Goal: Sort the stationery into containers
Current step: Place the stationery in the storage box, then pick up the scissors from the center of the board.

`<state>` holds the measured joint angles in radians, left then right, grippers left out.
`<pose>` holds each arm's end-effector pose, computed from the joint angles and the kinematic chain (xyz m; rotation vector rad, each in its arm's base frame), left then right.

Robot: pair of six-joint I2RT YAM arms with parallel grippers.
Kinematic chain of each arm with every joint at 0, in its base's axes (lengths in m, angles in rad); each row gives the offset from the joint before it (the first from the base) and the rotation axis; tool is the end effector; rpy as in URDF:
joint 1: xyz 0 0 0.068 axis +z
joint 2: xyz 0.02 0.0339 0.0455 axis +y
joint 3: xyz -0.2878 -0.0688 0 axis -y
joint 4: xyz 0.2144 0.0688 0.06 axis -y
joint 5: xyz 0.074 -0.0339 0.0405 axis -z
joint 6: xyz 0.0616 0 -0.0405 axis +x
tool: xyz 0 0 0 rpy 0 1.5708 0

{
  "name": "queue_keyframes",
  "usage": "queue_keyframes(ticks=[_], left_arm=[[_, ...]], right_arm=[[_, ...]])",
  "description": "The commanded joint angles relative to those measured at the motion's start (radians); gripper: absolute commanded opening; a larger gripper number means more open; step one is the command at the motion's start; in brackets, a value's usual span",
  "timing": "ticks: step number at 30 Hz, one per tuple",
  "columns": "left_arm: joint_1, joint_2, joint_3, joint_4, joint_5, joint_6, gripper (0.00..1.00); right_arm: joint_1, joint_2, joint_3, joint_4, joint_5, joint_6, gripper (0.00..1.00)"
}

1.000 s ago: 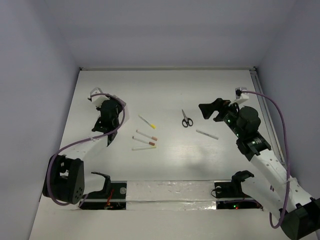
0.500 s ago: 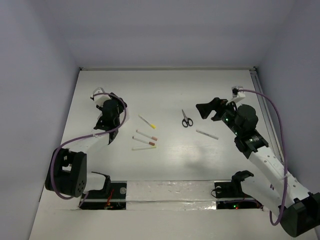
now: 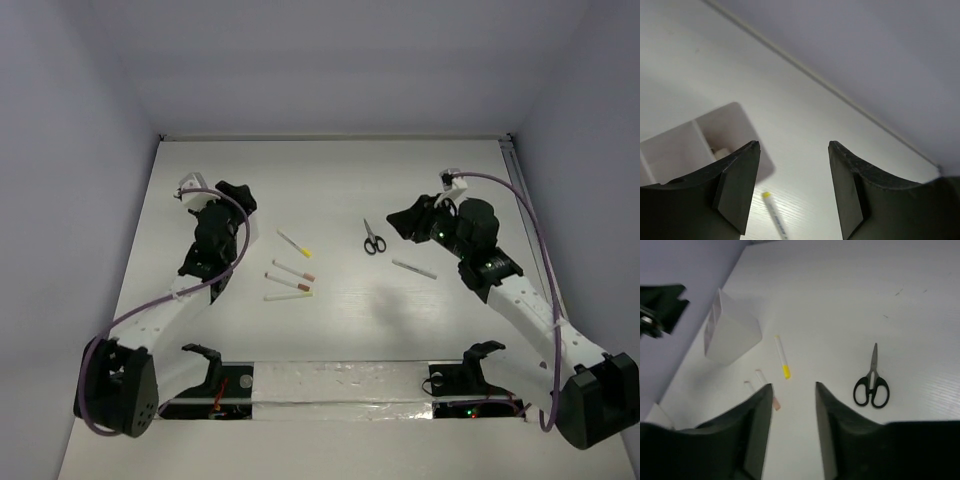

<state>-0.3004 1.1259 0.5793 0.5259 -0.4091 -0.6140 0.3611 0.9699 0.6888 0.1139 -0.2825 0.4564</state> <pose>0.2374 -0.0479 0.3104 -0.5607 1.5020 -0.3869 0.1915 0.0907 0.3269 -0.1300 1.8026 0.8371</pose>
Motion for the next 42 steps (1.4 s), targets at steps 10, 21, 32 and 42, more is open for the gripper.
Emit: queue_keyframes(ticks=[10, 21, 32, 42], left_arm=[[-0.318, -0.259, -0.004, -0.026, 0.104, 0.068, 0.55], [-0.327, -0.508, 0.066, -0.288, 0.317, 0.117, 0.87], [-0.327, -0.623, 0.039, -0.363, 0.378, 0.137, 0.95], [-0.327, -0.613, -0.058, -0.313, 0.403, 0.105, 0.96]], right_arm=[[0.177, 0.281, 0.213, -0.095, -0.015, -0.105, 0.35], [0.223, 0.478, 0.318, -0.313, 0.241, -0.168, 0.5], [0.205, 0.705, 0.436, -0.48, 0.304, -0.298, 0.42], [0.205, 0.838, 0.551, -0.537, 0.295, -0.407, 0.32]])
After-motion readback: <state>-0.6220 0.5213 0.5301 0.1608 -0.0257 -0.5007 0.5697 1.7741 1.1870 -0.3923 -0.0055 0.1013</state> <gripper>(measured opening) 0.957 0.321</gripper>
